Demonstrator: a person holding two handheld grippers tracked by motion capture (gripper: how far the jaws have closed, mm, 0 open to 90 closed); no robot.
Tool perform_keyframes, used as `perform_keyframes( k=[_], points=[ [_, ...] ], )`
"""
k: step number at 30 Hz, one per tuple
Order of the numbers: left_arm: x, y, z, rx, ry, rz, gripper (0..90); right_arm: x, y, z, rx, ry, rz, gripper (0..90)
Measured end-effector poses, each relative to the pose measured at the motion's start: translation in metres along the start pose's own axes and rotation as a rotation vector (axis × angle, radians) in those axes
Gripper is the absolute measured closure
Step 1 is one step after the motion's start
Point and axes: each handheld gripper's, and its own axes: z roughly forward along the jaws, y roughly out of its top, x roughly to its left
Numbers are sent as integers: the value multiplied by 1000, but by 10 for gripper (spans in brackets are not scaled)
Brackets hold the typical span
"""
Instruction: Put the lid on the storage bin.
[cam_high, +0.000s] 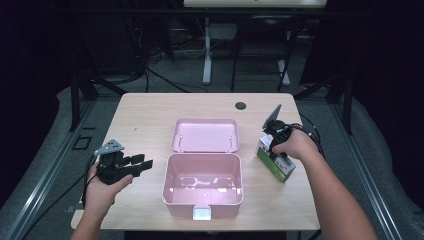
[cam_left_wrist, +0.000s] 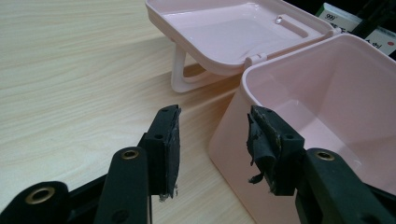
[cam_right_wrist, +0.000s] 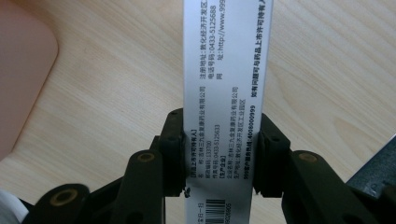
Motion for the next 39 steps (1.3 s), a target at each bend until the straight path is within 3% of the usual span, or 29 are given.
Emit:
perform_keyframes(
  k=[6, 19, 39],
  points=[
    [1, 1, -1, 2, -3, -6, 537, 2, -1, -7, -5, 16, -7, 616],
    [2, 0, -3, -5, 12, -1, 533, 9, -2, -34, -30, -19, -37, 615],
    [1, 1, -3, -5, 13, 4, 532, 29, -2, -68, -38, -24, -124, 615]
  ],
)
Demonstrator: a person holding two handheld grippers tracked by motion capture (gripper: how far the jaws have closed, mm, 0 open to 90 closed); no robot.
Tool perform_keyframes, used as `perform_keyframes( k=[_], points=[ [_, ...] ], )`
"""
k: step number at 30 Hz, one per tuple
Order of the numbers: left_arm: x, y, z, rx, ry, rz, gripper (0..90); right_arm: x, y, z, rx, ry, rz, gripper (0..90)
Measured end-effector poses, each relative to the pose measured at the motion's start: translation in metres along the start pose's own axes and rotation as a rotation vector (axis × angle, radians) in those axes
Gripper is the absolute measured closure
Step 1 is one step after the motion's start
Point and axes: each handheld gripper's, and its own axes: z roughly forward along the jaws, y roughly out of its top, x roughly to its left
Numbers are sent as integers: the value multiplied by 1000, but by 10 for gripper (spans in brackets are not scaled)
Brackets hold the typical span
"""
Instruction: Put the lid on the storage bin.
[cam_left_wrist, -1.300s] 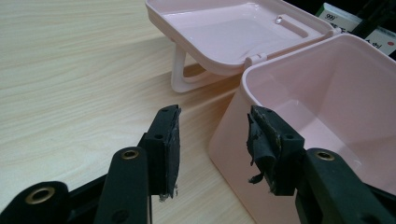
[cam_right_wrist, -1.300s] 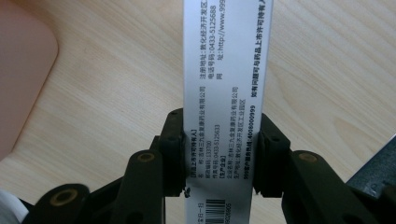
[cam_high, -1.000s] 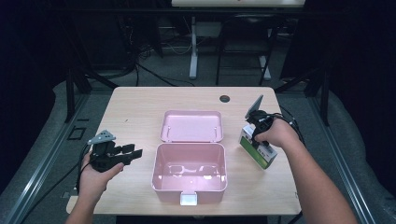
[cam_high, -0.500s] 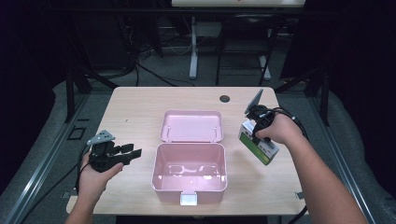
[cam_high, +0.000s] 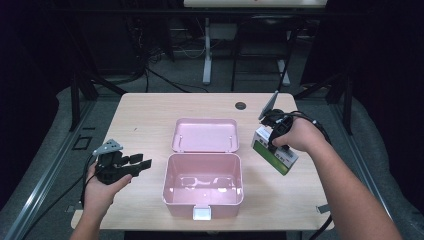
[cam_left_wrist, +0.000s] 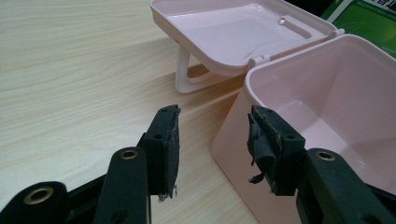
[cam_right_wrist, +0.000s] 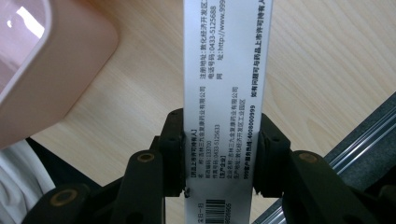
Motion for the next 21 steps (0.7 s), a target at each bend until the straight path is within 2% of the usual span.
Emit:
perform_keyframes(
  k=[6, 21],
  points=[
    [0, 0, 1, -2, 1, 2, 531, 5, -1, -8, -9, 14, -37, 615],
    [-1, 0, 1, -1, 3, 5, 530, 20, -1, -29, -15, -1, -121, 615]
  ],
)
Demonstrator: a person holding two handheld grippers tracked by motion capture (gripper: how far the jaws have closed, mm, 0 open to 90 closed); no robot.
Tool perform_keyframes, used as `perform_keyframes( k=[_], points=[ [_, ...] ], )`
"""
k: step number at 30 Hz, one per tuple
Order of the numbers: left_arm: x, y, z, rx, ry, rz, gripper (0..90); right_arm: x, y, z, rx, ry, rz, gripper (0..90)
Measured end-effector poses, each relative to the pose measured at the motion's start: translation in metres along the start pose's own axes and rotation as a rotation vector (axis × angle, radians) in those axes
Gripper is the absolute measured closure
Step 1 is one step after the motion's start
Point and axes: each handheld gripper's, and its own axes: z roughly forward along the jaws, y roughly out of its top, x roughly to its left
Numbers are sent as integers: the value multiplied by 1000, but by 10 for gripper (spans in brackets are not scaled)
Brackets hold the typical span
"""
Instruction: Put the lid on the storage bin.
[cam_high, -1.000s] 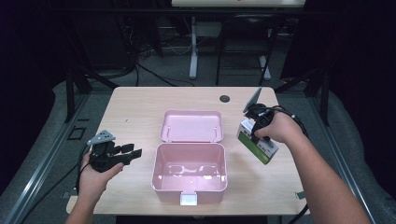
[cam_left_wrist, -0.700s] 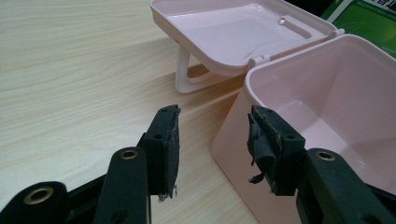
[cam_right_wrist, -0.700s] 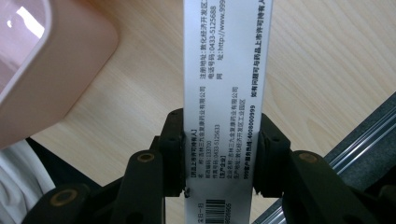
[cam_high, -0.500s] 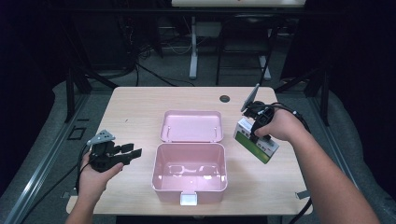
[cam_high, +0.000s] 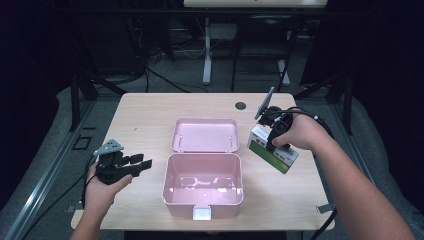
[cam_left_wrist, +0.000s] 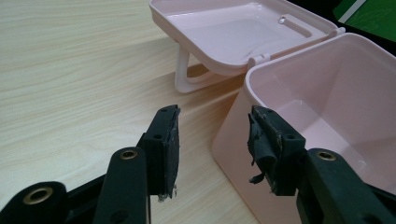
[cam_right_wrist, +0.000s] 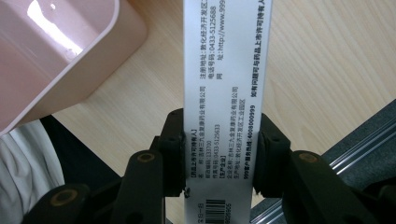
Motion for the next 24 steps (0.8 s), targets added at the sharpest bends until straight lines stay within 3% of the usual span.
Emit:
perform_keyframes(
  k=[9, 15, 24],
  points=[
    [0, 0, 0, -3, 1, 0, 530, 9, 2, -7, 8, -9, -51, 615],
    [0, 0, 0, 0, 4, -1, 530, 21, 6, -22, -26, 5, -117, 615],
    [1, 0, -1, -3, -2, -5, 530, 30, 9, -31, -21, -8, -158, 615]
  ],
)
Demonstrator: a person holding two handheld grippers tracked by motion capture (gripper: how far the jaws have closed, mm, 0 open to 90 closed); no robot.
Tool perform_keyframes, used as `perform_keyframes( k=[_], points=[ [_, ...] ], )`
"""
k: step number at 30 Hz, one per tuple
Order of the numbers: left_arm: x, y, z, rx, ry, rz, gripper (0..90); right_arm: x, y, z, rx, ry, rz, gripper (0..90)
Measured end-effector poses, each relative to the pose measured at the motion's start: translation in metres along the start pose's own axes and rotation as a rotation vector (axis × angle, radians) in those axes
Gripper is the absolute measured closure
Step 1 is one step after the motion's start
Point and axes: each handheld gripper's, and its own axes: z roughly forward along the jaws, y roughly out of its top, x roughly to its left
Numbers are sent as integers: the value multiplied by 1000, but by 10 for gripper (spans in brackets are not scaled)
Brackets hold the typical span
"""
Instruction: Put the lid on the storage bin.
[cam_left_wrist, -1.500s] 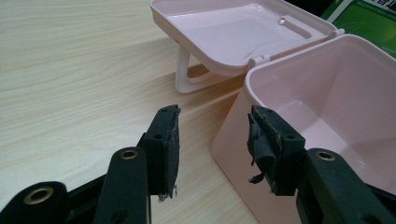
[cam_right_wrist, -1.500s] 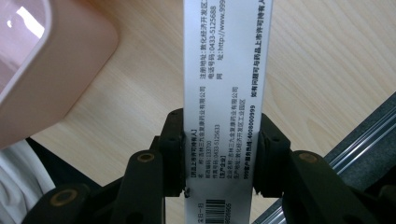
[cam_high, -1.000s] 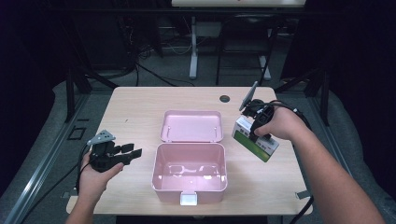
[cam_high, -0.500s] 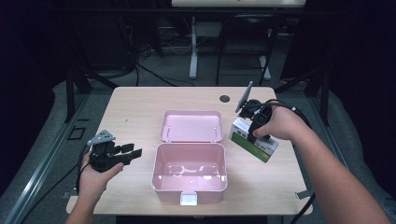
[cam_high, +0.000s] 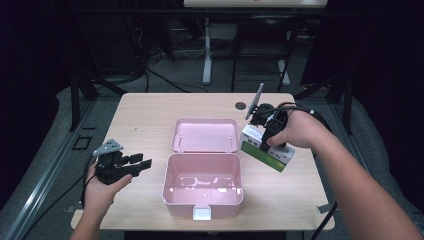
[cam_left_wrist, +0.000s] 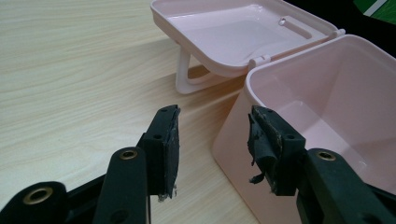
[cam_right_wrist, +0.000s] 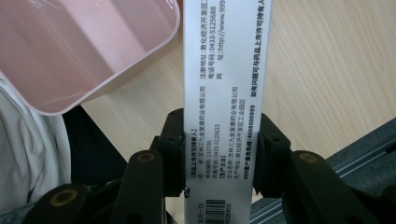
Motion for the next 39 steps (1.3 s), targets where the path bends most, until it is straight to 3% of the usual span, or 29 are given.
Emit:
perform_keyframes(
  k=[14, 26, 39],
  points=[
    [-1, 0, 0, -7, 3, 1, 529, 11, 5, -11, -12, -16, -44, 616],
    [-1, 0, 0, -9, 1, 0, 529, 27, 15, -11, -11, -3, -114, 616],
    [0, 0, -1, -10, -7, -3, 529, 57, 36, -7, -19, 8, -218, 615]
  ],
)
